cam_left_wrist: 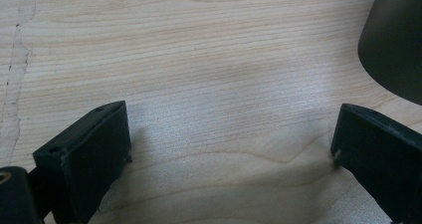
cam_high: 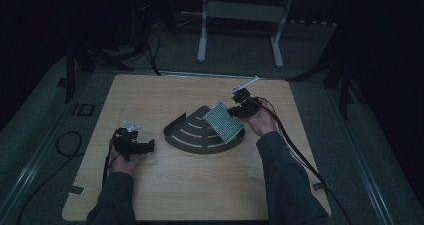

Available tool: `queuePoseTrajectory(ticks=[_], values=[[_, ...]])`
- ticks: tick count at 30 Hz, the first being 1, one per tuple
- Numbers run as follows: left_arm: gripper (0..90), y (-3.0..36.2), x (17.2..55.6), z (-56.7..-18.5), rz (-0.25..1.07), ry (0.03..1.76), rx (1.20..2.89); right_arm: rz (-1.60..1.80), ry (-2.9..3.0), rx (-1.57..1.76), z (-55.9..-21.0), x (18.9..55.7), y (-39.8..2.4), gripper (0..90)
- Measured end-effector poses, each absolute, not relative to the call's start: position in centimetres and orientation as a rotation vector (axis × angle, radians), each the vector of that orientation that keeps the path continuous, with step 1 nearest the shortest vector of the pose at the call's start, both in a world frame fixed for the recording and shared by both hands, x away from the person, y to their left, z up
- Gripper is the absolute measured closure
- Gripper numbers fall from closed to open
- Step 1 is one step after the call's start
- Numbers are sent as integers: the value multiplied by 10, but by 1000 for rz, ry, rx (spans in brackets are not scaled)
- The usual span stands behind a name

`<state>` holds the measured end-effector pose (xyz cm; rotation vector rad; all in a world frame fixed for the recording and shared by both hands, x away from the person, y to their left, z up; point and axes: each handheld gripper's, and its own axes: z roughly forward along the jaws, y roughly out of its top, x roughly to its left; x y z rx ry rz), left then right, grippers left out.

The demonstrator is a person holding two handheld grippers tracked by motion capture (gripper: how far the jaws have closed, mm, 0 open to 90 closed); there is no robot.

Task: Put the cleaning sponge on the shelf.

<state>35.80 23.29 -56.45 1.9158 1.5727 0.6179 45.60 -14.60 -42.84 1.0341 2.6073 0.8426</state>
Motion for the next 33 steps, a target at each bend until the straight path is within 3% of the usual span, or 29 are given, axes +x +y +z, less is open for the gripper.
queuePoseTrajectory(ticks=[33], values=[[25,233,358,-564,617,1573,1916,769,2605,1006,-452,463,-134,899]])
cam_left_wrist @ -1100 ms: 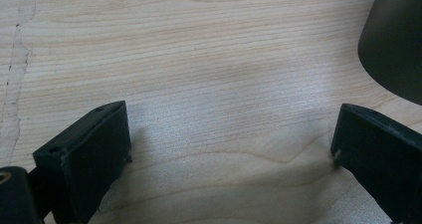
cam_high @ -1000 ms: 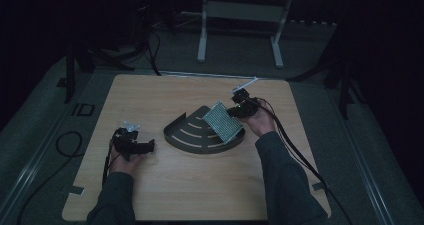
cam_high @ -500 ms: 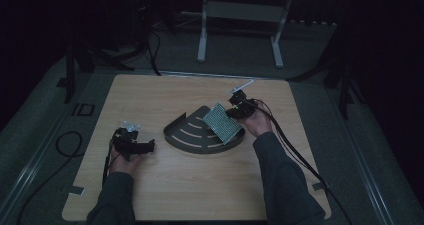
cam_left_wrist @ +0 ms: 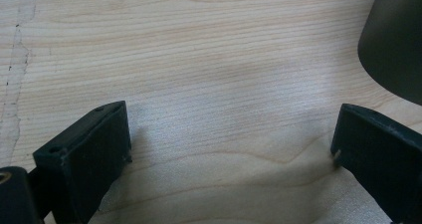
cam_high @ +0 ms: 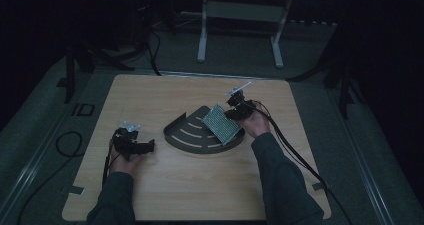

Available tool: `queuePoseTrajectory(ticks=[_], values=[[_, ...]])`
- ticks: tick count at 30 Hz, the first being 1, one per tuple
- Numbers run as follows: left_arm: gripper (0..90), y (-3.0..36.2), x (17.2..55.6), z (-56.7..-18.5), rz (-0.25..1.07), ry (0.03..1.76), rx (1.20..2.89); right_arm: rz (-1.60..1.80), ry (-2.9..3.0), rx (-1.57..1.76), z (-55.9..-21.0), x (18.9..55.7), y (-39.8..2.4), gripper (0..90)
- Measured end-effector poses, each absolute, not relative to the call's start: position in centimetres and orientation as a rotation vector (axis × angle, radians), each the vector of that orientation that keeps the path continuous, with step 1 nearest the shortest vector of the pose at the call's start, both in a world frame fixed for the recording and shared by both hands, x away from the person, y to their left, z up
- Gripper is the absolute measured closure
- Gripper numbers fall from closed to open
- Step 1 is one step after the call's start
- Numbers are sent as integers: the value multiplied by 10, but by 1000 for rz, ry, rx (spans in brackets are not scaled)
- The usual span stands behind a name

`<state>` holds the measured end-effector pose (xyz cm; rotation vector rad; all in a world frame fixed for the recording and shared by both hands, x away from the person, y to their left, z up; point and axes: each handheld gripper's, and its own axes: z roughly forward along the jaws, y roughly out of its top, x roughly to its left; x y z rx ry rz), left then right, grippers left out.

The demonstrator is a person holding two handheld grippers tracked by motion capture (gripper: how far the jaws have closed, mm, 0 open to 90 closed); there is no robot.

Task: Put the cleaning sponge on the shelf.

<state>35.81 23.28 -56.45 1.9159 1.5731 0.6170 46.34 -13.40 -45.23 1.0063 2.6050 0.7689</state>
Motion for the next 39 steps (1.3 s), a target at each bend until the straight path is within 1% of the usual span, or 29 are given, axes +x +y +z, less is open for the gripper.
queuePoseTrajectory(ticks=[24,32,39], values=[[25,233,358,-564,617,1572,1916,688,2631,975,-467,464,-129,898],[25,233,358,-564,617,1573,1915,662,2628,997,-473,466,-141,899],[25,233,358,-564,617,1573,1915,659,2632,976,-475,467,-142,898]])
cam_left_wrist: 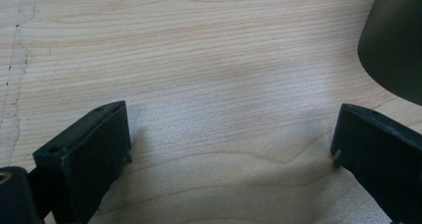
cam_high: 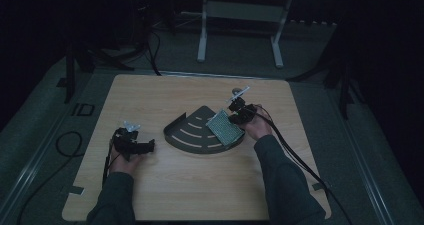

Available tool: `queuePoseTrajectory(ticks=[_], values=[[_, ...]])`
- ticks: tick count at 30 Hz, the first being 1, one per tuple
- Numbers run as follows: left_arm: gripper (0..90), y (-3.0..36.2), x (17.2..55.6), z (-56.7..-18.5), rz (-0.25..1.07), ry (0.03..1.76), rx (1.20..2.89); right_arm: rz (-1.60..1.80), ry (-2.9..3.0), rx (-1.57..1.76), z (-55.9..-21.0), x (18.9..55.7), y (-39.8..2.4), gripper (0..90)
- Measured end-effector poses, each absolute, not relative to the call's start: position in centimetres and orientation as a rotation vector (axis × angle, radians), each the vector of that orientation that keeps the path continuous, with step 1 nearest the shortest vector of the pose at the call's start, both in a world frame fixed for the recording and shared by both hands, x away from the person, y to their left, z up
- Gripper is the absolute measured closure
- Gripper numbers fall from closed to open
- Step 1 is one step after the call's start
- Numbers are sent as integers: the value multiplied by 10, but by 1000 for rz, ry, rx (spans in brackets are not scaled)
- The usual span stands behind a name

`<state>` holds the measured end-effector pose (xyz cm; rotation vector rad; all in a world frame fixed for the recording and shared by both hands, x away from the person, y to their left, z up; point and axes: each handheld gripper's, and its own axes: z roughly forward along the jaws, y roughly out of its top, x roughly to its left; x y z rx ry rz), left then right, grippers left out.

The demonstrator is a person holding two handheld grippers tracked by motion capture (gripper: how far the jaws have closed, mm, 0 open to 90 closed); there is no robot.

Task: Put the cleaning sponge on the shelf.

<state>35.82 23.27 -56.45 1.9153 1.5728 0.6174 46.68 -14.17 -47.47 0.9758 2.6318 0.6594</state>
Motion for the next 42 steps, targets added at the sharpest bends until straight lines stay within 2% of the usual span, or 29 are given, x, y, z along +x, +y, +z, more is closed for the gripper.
queuePoseTrajectory(ticks=[30,38,42], values=[[25,233,358,-564,617,1573,1916,592,2595,945,-480,471,-134,887],[25,233,358,-564,617,1573,1915,613,2588,940,-475,468,-135,859],[25,233,358,-564,617,1573,1916,636,2579,938,-470,463,-137,801]])
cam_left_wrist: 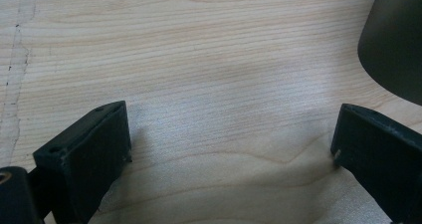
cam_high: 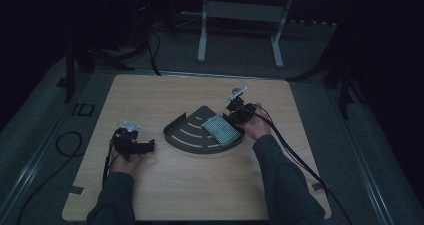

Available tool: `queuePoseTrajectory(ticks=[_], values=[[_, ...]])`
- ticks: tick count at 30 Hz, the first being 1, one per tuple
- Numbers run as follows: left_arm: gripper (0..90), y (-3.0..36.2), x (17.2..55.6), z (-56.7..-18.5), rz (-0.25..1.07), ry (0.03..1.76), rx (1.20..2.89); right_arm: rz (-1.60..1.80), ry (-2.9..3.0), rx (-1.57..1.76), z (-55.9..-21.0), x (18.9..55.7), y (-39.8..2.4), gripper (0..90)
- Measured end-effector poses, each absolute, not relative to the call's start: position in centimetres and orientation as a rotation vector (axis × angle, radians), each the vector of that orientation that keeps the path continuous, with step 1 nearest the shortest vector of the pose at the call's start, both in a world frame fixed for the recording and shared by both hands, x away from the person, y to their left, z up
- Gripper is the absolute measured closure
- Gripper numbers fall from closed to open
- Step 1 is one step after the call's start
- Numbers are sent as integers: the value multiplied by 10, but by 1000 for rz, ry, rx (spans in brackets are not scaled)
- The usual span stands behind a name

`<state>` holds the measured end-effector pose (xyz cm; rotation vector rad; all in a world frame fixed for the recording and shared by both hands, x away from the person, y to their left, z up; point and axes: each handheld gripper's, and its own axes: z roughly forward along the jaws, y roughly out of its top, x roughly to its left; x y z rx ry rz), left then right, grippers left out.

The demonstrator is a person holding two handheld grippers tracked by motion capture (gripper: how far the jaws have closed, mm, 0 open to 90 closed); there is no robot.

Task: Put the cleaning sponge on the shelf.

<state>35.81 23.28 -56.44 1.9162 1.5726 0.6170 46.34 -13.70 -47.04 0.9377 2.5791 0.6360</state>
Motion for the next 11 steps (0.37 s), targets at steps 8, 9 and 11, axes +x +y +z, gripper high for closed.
queuePoseTrajectory(ticks=[8,9,11], values=[[25,233,358,-564,617,1573,1916,689,2516,1014,-463,460,-157,677],[25,233,358,-564,617,1573,1916,696,2509,1028,-461,459,-161,649],[25,233,358,-564,617,1573,1916,710,2500,1040,-460,459,-167,588]])
